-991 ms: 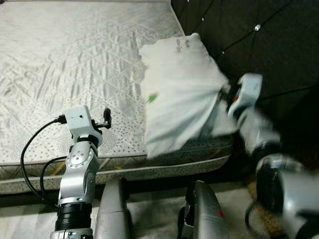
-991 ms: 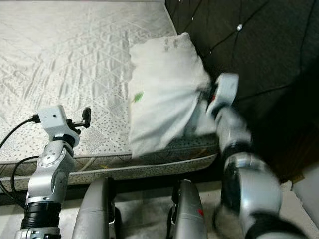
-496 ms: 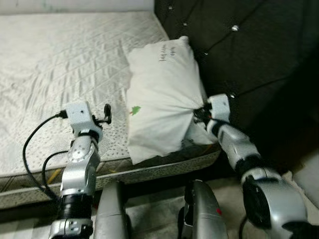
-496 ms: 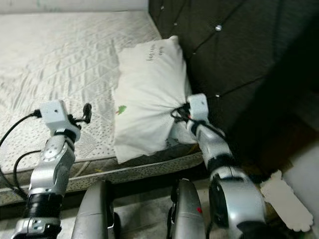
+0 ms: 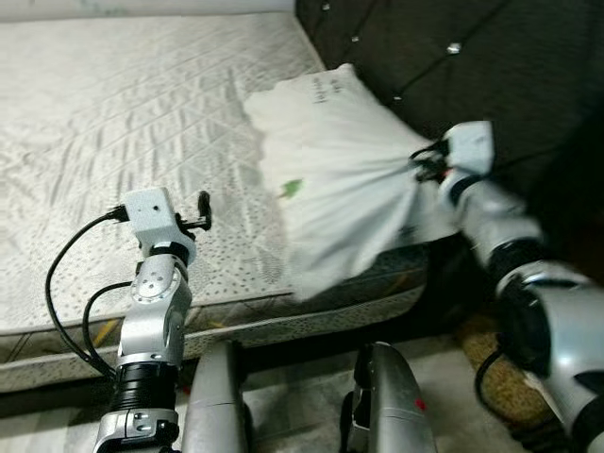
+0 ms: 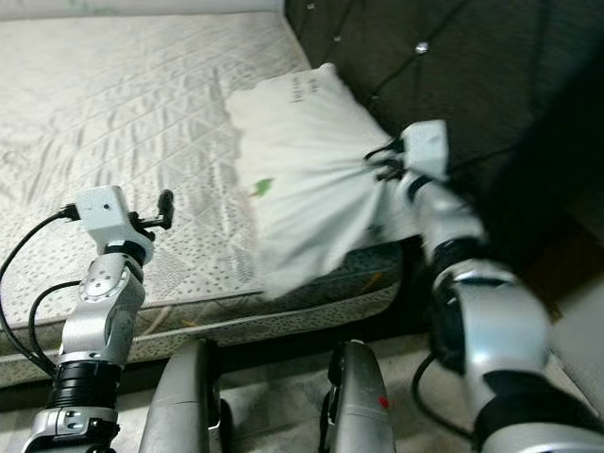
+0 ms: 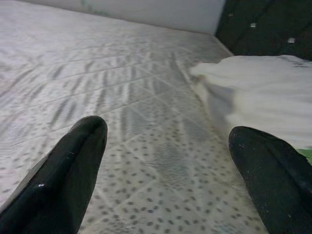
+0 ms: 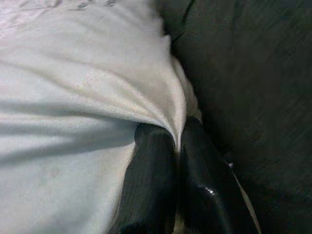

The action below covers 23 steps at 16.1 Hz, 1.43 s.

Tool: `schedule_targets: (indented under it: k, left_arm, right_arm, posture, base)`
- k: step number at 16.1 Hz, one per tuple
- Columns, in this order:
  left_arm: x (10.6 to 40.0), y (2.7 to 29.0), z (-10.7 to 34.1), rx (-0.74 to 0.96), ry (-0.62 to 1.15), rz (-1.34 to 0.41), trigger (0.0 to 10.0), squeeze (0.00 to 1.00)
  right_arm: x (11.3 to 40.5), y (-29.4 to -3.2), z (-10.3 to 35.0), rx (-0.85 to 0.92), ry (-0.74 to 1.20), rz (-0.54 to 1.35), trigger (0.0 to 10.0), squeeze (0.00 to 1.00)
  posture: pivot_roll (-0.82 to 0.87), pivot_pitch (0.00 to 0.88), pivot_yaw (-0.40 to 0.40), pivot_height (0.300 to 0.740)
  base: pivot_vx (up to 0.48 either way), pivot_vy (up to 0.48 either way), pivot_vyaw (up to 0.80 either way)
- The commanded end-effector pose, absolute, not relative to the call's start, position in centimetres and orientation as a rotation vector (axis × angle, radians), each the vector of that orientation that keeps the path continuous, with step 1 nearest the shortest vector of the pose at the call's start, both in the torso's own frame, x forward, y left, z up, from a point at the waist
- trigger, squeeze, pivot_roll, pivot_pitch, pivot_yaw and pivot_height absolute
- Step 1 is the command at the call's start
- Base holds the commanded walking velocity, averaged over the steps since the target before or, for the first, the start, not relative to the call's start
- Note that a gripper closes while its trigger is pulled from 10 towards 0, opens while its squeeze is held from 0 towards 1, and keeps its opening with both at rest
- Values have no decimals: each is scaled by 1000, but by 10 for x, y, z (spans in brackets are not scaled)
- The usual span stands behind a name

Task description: Clean up the room

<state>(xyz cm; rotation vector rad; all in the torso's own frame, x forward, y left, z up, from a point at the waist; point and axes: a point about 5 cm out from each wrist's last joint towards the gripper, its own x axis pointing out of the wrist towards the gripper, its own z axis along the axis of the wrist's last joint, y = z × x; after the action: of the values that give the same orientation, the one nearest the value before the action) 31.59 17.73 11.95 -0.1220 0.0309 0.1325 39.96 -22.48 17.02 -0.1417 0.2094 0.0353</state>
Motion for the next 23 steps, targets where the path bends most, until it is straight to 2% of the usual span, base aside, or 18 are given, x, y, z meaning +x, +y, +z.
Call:
schedule_targets:
  k: [1, 2, 3, 4, 6, 8, 9, 14, 17, 19, 23]
  left_arm:
    - [318, 177, 121, -115, 22, 137, 10000, 0]
    - [317, 177, 121, -114, 23, 138, 10000, 0]
    - [318, 178, 121, -113, 22, 139, 10000, 0]
    - [318, 179, 121, -112, 24, 140, 10000, 0]
    - [319, 179, 120, -108, 27, 136, 10000, 0]
    - [320, 179, 121, -105, 28, 132, 10000, 0]
    - [321, 179, 121, -102, 28, 130, 10000, 0]
    - [325, 178, 122, -96, 24, 122, 10000, 0]
    - [325, 179, 122, -94, 22, 125, 10000, 0]
    - [325, 180, 121, -93, 21, 128, 10000, 0]
    - [326, 179, 122, -94, 16, 121, 10000, 0]
  right_arm:
    - [405, -247, 208, -174, 112, -71, 0, 0]
    - [404, -249, 209, -165, 112, -80, 0, 0]
    - [404, -249, 208, -133, 113, -71, 9686, 0]
    - [402, -244, 195, -142, 147, -33, 10000, 0]
    - [397, -235, 170, -209, 217, 17, 10000, 0]
    - [390, -226, 148, -142, 262, 88, 10000, 0]
    - [386, -222, 137, -129, 280, 110, 10000, 1000]
    - [382, -214, 125, -166, 289, 147, 10000, 1000]
    - [387, -211, 140, -190, 188, 125, 10000, 1000]
    - [389, -202, 144, -154, 136, 140, 10000, 1000]
    - [379, -172, 133, 53, 26, 180, 10000, 1000]
  posture:
    - [83, 0, -33, 601]
    - [83, 0, -33, 601]
    - [83, 0, -33, 601]
    - [80, 0, -31, 601]
    - [75, 0, -23, 601]
    - [71, 0, -17, 601]
    - [68, 0, -14, 601]
    - [63, 0, -9, 601]
    - [67, 0, -13, 601]
    - [70, 0, -16, 601]
    - [63, 0, -7, 601]
  base:
    - [0, 0, 0]
    - [0, 0, 0]
    - [0, 0, 0]
    - [0, 0, 0]
    - [0, 0, 0]
    - [0, 0, 0]
    - [0, 0, 0]
    - [0, 0, 0]
    - [0, 0, 0]
    - [0, 0, 0]
    - [0, 0, 0]
